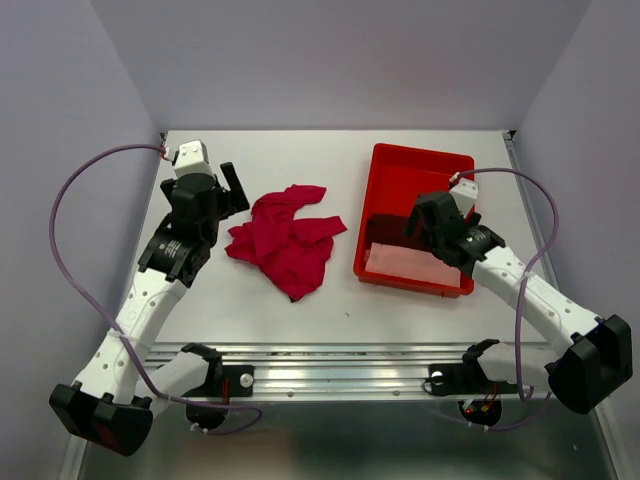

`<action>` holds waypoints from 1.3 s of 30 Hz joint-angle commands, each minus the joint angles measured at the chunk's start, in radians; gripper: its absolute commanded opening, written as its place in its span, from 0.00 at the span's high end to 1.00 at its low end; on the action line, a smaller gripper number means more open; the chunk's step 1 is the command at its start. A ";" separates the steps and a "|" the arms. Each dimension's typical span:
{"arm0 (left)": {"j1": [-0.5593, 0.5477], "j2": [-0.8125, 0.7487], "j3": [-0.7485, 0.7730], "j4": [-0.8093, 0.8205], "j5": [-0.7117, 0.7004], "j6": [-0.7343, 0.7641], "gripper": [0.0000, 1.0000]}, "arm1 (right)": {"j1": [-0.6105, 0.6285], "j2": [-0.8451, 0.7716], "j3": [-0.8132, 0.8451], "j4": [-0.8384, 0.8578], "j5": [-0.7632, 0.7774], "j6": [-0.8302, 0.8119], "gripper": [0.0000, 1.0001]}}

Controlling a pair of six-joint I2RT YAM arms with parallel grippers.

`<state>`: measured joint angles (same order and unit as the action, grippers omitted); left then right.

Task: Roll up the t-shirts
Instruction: Pick up the T-shirt from the center of the board.

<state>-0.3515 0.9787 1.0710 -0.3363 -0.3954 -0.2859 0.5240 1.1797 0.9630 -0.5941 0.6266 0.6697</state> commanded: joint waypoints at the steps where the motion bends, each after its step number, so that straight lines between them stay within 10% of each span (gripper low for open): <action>1: -0.001 0.003 0.003 0.019 -0.003 0.028 0.01 | -0.002 -0.022 -0.018 0.056 -0.016 -0.002 0.00; 16: -0.001 0.048 0.004 0.010 0.027 0.008 0.01 | -0.002 -0.019 -0.027 0.213 -0.334 -0.148 0.00; 39: -0.001 0.149 0.040 -0.066 0.038 -0.117 0.01 | 0.153 0.443 0.382 0.264 -0.576 -0.167 0.12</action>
<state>-0.3515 1.0992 1.0771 -0.4019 -0.3443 -0.3618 0.6636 1.5711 1.2846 -0.3794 0.1600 0.5121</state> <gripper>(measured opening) 0.986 0.905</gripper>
